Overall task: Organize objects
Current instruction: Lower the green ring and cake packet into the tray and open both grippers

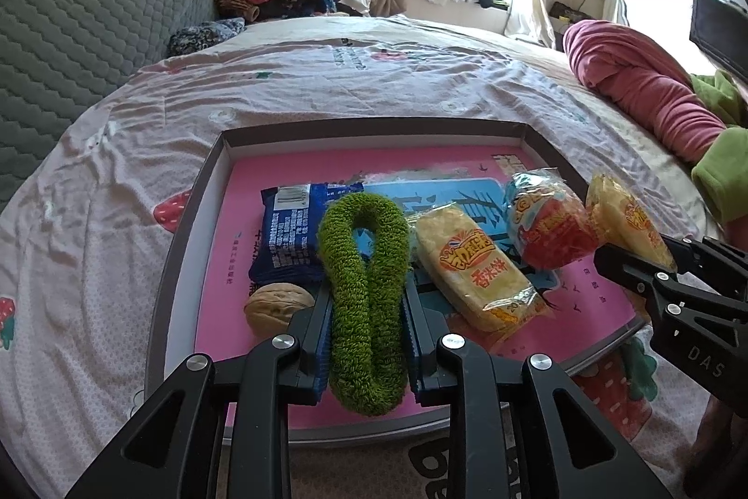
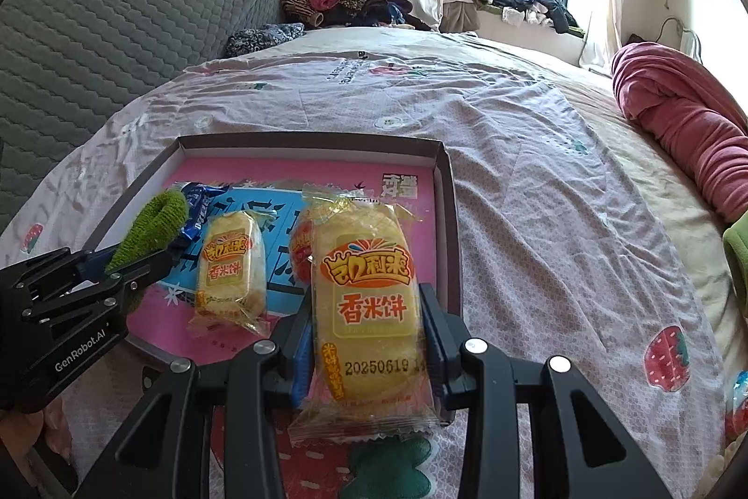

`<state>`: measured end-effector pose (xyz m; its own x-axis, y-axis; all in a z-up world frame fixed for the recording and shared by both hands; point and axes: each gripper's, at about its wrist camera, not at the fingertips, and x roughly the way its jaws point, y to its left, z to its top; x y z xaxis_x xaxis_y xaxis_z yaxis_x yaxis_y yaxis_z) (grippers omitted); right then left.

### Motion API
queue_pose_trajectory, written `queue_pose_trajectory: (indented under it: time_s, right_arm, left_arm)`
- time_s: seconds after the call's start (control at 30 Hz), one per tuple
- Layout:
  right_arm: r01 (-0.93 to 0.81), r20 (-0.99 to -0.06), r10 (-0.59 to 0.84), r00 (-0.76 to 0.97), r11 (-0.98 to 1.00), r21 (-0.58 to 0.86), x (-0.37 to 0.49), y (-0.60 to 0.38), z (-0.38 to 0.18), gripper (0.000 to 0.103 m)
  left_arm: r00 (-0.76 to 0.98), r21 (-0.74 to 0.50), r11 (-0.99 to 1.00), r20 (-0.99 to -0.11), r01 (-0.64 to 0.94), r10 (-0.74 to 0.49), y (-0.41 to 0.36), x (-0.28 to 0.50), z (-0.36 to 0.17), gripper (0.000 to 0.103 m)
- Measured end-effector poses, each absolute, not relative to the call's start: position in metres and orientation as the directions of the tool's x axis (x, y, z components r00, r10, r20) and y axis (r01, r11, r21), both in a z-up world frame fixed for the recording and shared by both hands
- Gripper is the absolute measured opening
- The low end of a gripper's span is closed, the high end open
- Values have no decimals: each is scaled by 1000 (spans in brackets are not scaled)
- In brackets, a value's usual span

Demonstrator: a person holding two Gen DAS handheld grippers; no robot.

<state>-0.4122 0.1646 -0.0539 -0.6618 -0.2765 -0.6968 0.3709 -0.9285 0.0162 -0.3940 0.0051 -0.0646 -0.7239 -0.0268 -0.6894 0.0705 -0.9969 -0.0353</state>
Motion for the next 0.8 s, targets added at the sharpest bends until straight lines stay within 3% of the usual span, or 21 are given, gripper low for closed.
queue_pose_trajectory:
  time_s: [0.8]
  right_arm:
    - [372, -738, -254, -625, -928, 4, -419, 163, -69, 44]
  left_arm:
    - [-705, -1, -997, -708, 76, -53, 9, -396, -72, 36]
